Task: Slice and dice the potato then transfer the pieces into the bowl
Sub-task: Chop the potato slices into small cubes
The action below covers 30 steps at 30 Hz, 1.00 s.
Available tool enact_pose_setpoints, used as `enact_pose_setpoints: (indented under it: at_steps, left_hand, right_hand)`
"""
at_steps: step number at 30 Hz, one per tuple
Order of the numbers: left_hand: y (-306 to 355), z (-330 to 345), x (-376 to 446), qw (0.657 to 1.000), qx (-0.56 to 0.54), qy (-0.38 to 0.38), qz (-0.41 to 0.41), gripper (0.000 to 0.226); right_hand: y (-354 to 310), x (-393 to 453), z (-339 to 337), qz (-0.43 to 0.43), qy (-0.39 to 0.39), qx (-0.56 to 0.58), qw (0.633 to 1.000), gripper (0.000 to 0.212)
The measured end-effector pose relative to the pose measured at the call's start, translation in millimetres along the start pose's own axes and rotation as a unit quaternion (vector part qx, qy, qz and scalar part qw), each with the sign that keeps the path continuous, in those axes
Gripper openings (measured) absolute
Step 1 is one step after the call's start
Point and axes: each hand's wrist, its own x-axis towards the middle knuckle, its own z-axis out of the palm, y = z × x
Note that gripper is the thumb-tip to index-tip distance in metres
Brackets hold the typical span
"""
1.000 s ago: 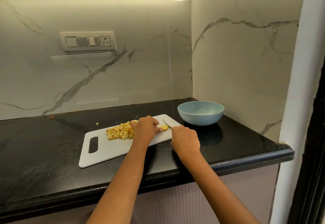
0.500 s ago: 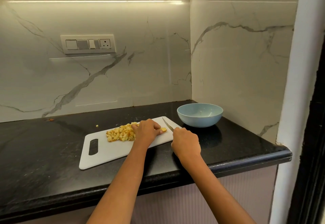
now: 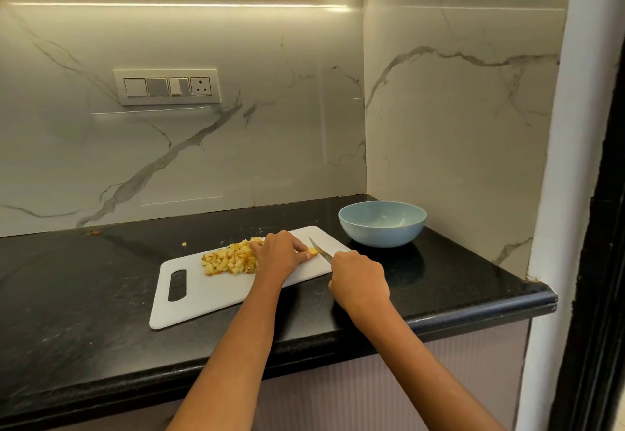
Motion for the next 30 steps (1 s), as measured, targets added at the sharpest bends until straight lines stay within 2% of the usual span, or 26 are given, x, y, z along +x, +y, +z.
enact_pose_setpoints:
  at_steps: [20,26,30]
  left_hand:
    - [1,-1,-2,0.999,0.033,0.003,0.009,0.02]
    - [-2,3,1,1.0,0.013,0.023,0.007,0.019]
    - [-3,4,1,1.0,0.011,0.014,0.006,0.021]
  right_hand:
    - [-24,13,3,-0.014,0.004,-0.024,1.0,0.03]
    - [-13,7,7,-0.035,0.009,-0.054,0.998,0.028]
    - [-10,13,4,-0.02,0.005,-0.038,0.999,0.028]
